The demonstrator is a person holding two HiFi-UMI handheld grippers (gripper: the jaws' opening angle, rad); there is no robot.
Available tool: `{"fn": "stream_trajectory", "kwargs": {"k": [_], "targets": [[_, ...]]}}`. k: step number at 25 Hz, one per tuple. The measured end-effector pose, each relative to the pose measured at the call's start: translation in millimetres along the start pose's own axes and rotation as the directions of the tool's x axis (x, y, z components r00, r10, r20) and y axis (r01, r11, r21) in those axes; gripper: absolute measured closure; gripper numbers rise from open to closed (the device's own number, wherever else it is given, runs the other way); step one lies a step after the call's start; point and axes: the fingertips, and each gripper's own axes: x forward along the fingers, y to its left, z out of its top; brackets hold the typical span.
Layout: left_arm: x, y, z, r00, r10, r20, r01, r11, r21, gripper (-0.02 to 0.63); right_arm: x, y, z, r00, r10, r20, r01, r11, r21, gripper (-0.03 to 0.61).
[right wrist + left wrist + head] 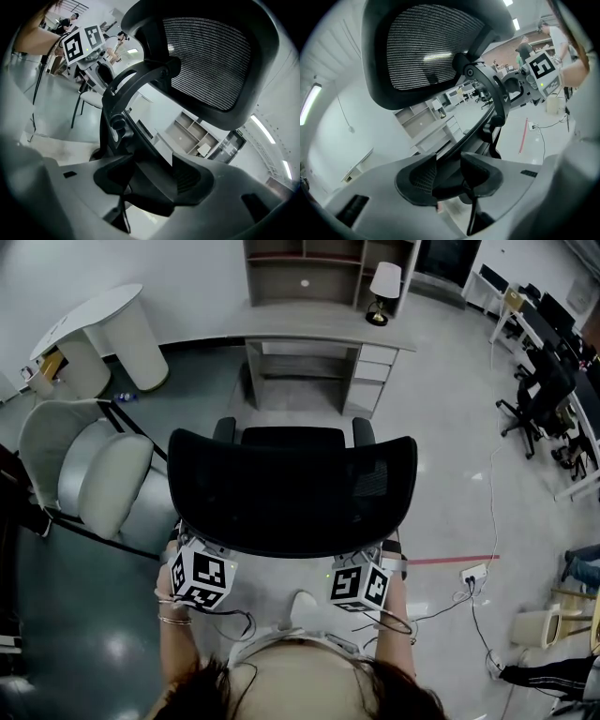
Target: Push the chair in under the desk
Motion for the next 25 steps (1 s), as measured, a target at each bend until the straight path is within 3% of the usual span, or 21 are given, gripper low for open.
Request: {"fn": "stream_trajectory", "kwargs": {"k": [25], "targets": [[26, 17, 12, 1.000, 0.016, -0.004, -0.017, 0.999, -0.045, 0.462, 26, -19, 3, 0.995, -0.017, 0.094, 0.017, 1.000, -0.003, 0.334]]}}
